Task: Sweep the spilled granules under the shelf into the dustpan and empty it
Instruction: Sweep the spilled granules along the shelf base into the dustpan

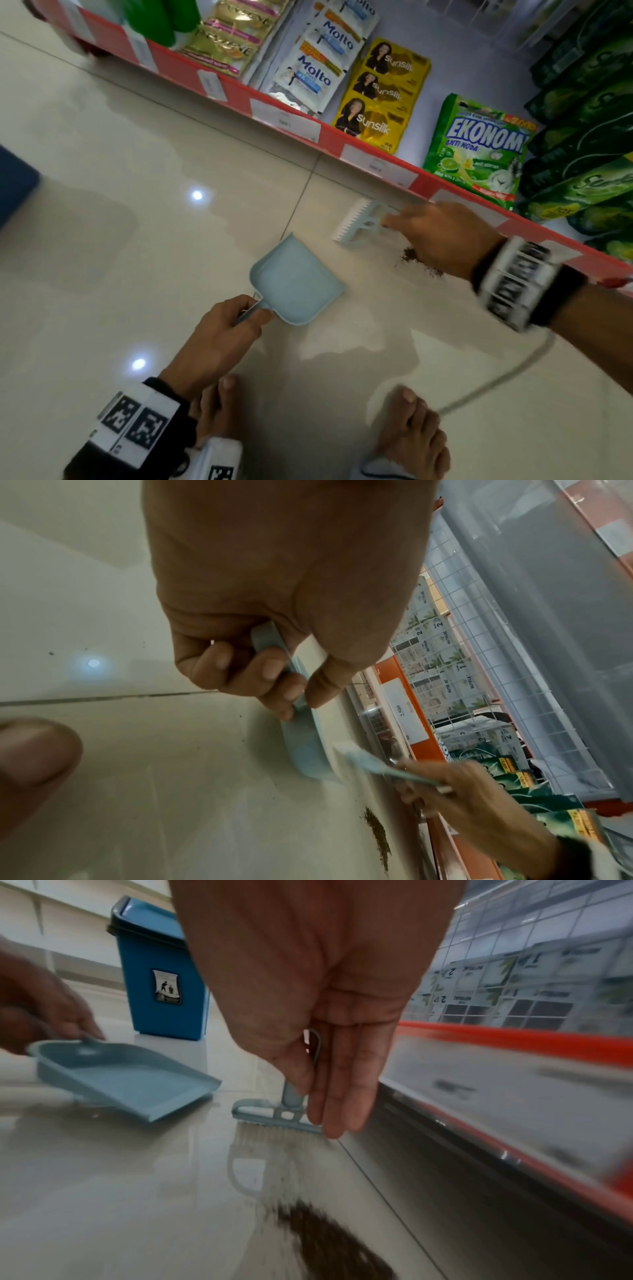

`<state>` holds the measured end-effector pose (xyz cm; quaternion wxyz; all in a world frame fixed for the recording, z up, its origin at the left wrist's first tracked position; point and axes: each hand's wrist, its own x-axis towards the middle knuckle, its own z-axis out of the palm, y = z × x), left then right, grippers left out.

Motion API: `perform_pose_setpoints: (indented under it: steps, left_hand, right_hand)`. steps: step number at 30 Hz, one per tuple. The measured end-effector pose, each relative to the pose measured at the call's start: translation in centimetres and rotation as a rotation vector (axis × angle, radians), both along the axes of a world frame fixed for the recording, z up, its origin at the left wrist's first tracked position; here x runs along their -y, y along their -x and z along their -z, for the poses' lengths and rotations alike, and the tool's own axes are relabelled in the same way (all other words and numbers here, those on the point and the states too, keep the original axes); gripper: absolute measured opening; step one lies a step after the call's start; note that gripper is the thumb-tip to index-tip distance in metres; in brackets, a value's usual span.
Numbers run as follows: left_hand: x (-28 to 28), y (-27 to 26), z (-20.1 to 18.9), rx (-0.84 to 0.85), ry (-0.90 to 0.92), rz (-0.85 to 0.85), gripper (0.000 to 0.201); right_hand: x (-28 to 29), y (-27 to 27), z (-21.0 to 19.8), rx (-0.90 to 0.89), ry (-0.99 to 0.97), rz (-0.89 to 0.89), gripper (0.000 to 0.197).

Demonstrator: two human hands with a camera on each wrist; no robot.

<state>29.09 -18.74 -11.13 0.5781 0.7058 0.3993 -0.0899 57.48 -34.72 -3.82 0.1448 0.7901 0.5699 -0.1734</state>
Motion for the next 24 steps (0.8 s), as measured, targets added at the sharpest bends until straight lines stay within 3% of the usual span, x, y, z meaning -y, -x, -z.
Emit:
perform_pose_setpoints:
  steps: [2, 5, 8, 10, 15, 21, 24]
  left_hand:
    - [0.1, 0.3, 0.7, -0.006, -0.009, 0.040, 0.031]
    - [-0.3, 0.3, 0.8, -0.013, -0.029, 0.024, 0.030]
    - [-0.1, 0.2, 0.8, -0.011, 0.005, 0.015, 0.038]
    - [-0.1, 0.0, 0.9, -0.012, 0.023, 0.008, 0.041]
    - [0.0, 0.0, 1.0, -0.027, 0.001, 0.021, 0.033]
    - [-0.2, 0.5, 0.9, -0.032, -0.020, 0.025, 0.034]
    - [-0.1, 0.2, 1.0, -0.026, -0.004, 0.023, 0.033]
  right_hand:
    - [3.0, -0.1, -1.3, 0.000, -0.083, 0.002, 0.039]
    - [4.1, -0.6, -2.2, -0.041, -0.264, -0.022, 0.059]
    - [1.0, -0.5, -1.3, -0.015, -0.389, -0.024, 0.035]
    - [-2.0, -0.2, 0.0, -0.039, -0.432, -0.025, 0.035]
    - [-5.2, -0.4, 2.4, -0.126, -0.290, -0.034, 0.039]
    - [3.6, -1.7, 0.7, -0.134, -0.080, -0.032, 0.044]
    - [7.7, -2.4, -0.7, -0.100, -0.172, -0.013, 0.042]
